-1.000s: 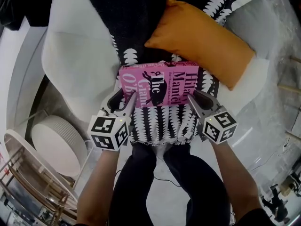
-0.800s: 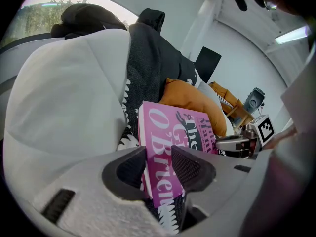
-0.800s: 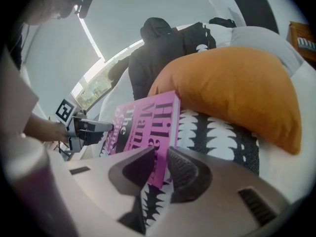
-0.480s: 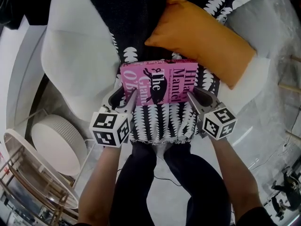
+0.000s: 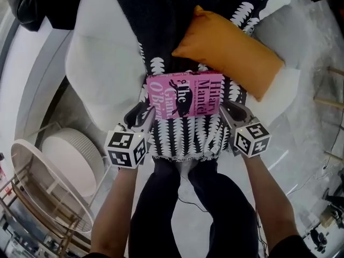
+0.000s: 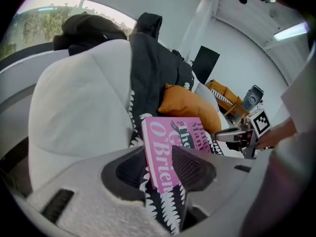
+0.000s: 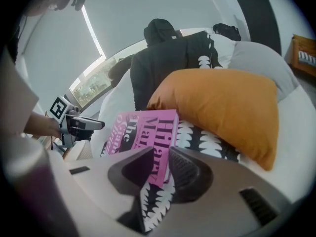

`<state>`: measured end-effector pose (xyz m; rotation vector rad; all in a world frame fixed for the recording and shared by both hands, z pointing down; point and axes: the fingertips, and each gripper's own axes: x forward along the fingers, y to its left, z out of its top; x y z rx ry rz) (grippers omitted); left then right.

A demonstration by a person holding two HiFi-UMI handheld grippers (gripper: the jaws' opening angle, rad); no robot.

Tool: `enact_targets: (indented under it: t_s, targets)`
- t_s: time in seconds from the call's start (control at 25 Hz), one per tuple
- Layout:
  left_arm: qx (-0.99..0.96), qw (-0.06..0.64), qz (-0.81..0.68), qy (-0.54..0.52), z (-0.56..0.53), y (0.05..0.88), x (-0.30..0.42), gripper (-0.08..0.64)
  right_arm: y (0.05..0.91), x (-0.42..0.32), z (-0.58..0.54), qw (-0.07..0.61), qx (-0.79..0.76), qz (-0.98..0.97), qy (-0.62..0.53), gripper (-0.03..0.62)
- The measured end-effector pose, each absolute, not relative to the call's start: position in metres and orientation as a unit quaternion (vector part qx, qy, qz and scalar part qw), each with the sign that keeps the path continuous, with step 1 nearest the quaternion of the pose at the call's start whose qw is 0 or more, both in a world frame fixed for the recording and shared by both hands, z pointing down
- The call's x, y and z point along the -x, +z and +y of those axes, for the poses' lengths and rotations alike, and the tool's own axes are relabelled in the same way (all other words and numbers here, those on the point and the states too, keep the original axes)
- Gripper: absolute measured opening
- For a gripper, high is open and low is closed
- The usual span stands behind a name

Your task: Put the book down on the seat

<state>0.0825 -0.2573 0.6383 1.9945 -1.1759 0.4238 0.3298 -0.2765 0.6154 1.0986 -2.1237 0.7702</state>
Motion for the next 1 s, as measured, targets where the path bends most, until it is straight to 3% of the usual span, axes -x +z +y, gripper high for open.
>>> enact_targets:
  t_s: [0.32,0.64,1.0]
  targets:
    - [-0.839,0.296,-0.446,0.094,-0.266,0.47,-0.083,0.164,0.473,-0.281,-0.266,0.29,-0.364,-0.86,0.21,0.098]
    - [-0.882,0.152,-0.445,-0.016,-0.286,0.221,-0.062,0.081,0.227,-0.211,-0.286,0.15,-0.355,-0.913,0.131,0.05]
    - [-0.903,0.032,-0.422,-0.079,-0.247,-0.039,-0.028,0.037,-0.063,-0.155,-0.248,0.051,-0.326,-0.944,-0.008,0.04]
